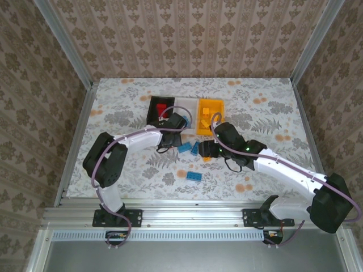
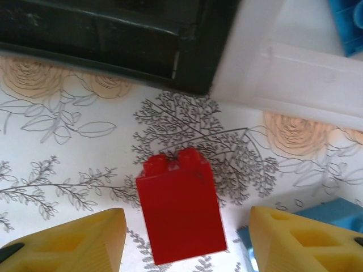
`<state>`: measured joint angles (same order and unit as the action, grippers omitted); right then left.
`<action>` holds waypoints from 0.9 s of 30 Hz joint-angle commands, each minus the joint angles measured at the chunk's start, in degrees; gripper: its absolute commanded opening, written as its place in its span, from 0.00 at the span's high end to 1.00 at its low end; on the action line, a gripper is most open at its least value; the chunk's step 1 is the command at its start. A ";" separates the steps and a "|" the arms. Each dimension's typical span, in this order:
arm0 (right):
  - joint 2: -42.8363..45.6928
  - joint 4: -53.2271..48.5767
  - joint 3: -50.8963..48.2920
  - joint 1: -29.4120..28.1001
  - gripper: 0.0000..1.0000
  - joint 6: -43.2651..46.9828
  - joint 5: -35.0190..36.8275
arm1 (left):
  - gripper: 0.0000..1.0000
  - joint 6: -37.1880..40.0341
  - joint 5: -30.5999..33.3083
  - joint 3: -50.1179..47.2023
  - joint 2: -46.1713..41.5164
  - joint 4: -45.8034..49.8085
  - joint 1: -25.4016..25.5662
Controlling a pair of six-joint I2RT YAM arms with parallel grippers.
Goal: Sort the legos into containers by color
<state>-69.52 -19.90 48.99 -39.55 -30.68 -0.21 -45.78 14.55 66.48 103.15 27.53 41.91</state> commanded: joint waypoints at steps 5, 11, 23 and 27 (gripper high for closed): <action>2.16 -0.41 -1.66 -0.27 0.37 -1.14 1.02 | 0.53 -0.97 1.70 -2.96 1.48 -4.19 -0.99; 3.00 -0.38 -2.31 -0.24 0.37 -1.05 1.43 | 0.62 0.24 1.51 -3.30 2.14 -4.93 -0.95; 0.84 0.42 -4.83 -0.27 0.38 -1.76 5.48 | 0.65 11.11 4.99 -2.21 -14.50 -4.76 -3.95; -2.92 0.25 -4.72 1.10 0.37 -1.56 7.33 | 0.63 16.33 -0.26 6.47 -10.26 -1.62 -11.25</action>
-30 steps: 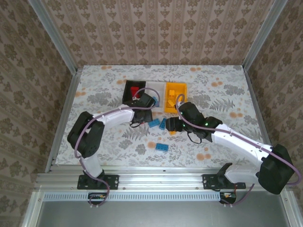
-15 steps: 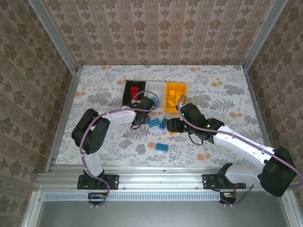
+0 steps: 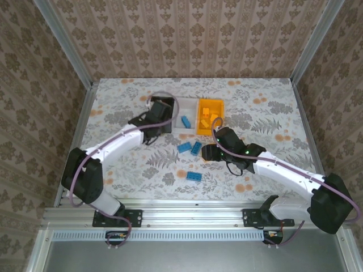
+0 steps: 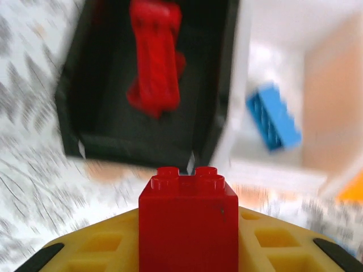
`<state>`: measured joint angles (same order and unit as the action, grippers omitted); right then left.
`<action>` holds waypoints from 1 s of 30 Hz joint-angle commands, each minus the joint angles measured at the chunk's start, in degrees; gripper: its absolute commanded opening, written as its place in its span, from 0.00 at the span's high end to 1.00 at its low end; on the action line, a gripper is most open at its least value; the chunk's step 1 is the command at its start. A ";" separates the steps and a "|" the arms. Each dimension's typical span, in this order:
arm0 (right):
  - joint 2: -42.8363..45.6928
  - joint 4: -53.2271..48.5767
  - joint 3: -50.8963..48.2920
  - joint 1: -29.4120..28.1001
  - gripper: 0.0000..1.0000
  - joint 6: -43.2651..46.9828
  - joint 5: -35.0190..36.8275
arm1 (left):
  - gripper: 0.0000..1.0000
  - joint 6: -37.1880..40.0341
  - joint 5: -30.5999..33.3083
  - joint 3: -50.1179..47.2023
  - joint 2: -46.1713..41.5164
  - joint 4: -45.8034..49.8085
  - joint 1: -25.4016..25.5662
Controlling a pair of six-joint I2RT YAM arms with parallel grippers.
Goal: Sort the legos into containers by color
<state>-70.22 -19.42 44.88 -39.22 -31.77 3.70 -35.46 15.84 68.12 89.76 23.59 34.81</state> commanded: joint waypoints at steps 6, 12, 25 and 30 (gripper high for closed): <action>-7.95 3.42 0.06 3.67 0.31 -2.20 3.10 | 0.60 11.79 -4.60 18.14 15.80 6.15 -8.25; -15.48 3.24 3.28 4.51 0.25 -1.74 5.26 | 0.54 14.37 -4.08 25.51 22.17 10.11 -8.30; -21.17 4.68 5.49 4.51 0.25 -1.13 7.19 | 0.37 11.13 -11.18 13.99 9.11 2.50 -7.99; -25.39 4.61 8.54 4.59 0.29 -0.19 8.97 | 0.27 8.97 -14.43 0.01 -1.76 -4.28 -3.37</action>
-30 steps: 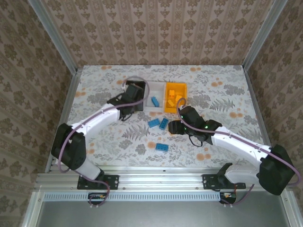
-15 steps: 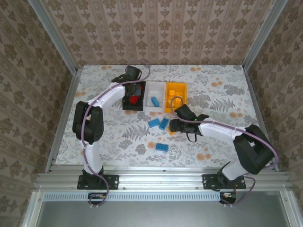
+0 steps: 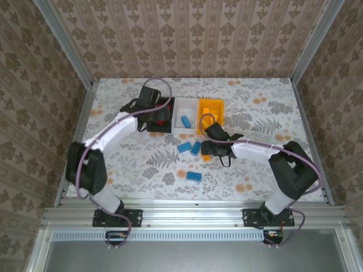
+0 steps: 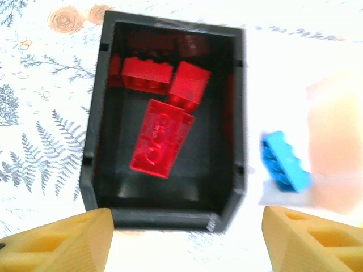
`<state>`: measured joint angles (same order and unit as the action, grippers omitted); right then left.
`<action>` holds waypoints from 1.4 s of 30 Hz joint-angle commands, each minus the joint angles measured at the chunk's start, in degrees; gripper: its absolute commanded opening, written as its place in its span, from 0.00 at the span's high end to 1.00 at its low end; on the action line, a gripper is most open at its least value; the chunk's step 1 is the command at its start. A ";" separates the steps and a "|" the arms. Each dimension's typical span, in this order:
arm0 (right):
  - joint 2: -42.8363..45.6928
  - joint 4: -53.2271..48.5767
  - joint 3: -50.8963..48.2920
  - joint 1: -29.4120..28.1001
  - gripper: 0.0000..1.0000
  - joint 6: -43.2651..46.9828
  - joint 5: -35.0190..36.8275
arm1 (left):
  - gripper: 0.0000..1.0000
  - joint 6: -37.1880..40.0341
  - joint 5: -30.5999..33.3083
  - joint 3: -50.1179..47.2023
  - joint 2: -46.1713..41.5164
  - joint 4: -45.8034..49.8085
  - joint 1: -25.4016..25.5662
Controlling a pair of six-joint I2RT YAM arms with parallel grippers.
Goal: Sort the legos into containers by color
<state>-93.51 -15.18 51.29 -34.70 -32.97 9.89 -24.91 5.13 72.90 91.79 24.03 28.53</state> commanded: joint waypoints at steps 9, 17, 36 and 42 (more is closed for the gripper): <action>-4.80 0.27 3.36 0.37 0.55 2.64 4.86 | 0.23 -6.28 -1.04 -21.10 -15.06 -10.21 11.97; 2.86 -1.29 1.99 -0.42 0.63 3.74 5.58 | 0.23 -6.40 -0.13 -23.24 -17.17 -9.08 13.18; -18.59 -10.42 35.08 7.97 0.56 13.93 4.80 | 0.07 -10.49 0.59 -29.63 -20.68 -11.22 16.19; -17.77 -10.59 35.04 8.15 0.40 14.21 4.08 | 0.00 -9.97 -1.10 -31.07 -22.71 -11.60 16.93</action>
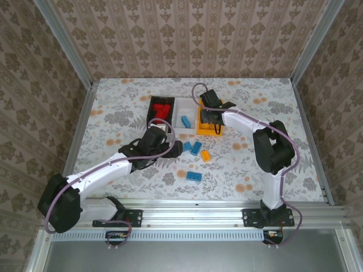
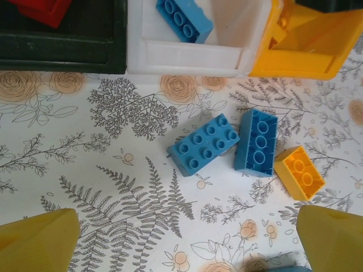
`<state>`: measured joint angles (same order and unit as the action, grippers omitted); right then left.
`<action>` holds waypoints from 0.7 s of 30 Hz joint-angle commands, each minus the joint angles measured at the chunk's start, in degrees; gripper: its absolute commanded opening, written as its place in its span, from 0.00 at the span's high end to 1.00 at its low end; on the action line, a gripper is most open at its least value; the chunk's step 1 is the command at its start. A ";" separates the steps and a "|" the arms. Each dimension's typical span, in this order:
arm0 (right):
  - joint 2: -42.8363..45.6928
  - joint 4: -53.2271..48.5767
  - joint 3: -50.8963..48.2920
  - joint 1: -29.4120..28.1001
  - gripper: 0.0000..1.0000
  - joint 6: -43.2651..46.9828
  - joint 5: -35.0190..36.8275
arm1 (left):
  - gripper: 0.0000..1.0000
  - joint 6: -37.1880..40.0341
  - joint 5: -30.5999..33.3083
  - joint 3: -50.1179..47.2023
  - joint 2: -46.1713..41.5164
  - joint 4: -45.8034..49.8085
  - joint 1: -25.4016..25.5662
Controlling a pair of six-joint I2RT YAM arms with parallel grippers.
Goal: Sort the legos into containers by color
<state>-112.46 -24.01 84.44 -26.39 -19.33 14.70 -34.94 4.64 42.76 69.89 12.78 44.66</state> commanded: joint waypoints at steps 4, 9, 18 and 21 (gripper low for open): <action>5.32 -1.77 0.88 -0.15 0.36 0.88 -0.65 | 0.01 2.09 -1.49 1.27 1.93 1.62 3.95; 14.73 0.51 -6.58 -0.55 0.35 -1.12 -1.43 | 0.01 2.68 1.84 7.73 9.73 9.76 10.71; 31.81 2.59 -22.92 -0.59 0.32 -5.79 -4.08 | 0.09 13.34 5.81 16.50 23.27 15.22 20.30; 36.31 2.04 -26.20 -0.59 0.32 -6.21 -5.00 | 0.10 16.45 1.33 15.21 22.07 16.25 20.50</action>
<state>-79.64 -21.17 60.64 -26.68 -23.81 11.42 -24.53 7.51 57.76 93.38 24.97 64.95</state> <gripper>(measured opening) 0.682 0.906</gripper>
